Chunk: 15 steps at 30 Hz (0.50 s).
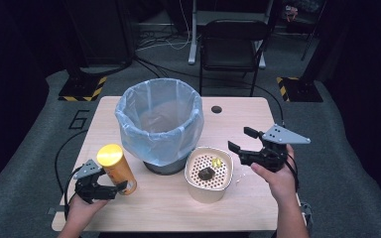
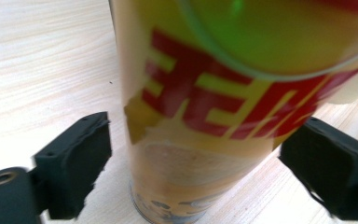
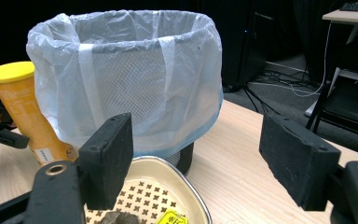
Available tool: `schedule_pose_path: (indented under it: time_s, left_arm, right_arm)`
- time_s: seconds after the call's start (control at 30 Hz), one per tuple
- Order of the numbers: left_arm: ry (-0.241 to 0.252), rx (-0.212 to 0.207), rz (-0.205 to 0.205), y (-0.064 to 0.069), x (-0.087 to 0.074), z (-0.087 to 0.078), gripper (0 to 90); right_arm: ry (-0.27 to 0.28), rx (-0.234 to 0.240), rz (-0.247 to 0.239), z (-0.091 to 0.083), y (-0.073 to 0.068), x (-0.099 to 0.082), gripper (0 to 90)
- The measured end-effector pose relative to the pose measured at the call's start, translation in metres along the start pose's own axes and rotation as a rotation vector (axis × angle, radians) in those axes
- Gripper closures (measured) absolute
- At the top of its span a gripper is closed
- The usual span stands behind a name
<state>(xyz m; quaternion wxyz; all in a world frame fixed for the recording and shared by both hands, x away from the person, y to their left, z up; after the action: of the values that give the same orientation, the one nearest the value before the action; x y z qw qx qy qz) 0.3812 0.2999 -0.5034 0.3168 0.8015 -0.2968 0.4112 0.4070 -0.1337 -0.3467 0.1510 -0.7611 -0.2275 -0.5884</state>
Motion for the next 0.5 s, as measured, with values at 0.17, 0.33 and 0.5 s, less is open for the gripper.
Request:
schedule_pose_path:
  time_s: [0.17,0.33,0.5]
  left_arm:
    - [0.024,0.011,0.010,0.0005,-0.0003,0.0006,15.8]
    - [0.016,0.010,0.060,0.0024,-0.0009,0.0006,22.5]
    - [0.004,0.027,0.104,0.0035,-0.0003,0.0003,23.5]
  right_arm:
    - [-0.011,0.001,0.004,0.0018,-0.0002,-0.0023,25.7]
    - [-0.015,0.001,0.002,0.0036,0.0008,-0.0041,25.7]
    - [-0.012,-0.003,0.003,0.0042,0.0011,-0.0046,25.8]
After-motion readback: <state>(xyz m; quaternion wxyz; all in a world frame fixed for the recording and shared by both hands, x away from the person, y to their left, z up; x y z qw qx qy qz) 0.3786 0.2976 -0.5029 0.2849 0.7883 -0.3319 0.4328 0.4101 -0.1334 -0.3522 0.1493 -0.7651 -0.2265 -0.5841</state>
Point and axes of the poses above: each handheld gripper's, and its own axes: z roughly forward along the jaws, x roughly out of its top, y roughly to its right, the point moved 6 cm from there along z, roughly forward along the jaws, and after that the axes turned 12 degrees about -x, right-handed, at the moved point
